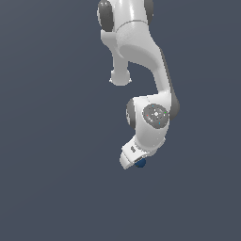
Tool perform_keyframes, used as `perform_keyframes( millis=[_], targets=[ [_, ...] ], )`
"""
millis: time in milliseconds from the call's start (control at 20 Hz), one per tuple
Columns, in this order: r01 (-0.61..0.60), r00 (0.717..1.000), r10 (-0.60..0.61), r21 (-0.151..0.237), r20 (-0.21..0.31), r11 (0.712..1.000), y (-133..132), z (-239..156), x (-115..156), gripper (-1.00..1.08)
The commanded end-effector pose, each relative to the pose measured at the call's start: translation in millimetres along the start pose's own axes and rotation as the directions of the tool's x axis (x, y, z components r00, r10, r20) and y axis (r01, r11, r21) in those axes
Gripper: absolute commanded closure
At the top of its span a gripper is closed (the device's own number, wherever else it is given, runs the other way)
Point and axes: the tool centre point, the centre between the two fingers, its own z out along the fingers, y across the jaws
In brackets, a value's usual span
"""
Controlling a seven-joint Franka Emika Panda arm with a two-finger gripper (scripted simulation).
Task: Pick up the object and move it to a goal position.
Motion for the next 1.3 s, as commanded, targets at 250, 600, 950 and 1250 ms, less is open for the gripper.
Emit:
perform_keyframes(
  millis=[250,600,950,1250],
  targets=[
    [0.001,1.0,-0.001,0.0,0.0,1.0,0.0,10.4,0.0,-0.92],
    [0.004,1.0,-0.004,0.0,-0.001,1.0,-0.5,46.2,-0.4,-0.92],
    [0.004,1.0,-0.004,-0.001,-0.001,1.0,-0.1,50.4,1.1,1.08],
    [0.004,1.0,-0.004,-0.001,-0.001,1.0,-0.1,50.4,1.1,1.08]
  ],
)
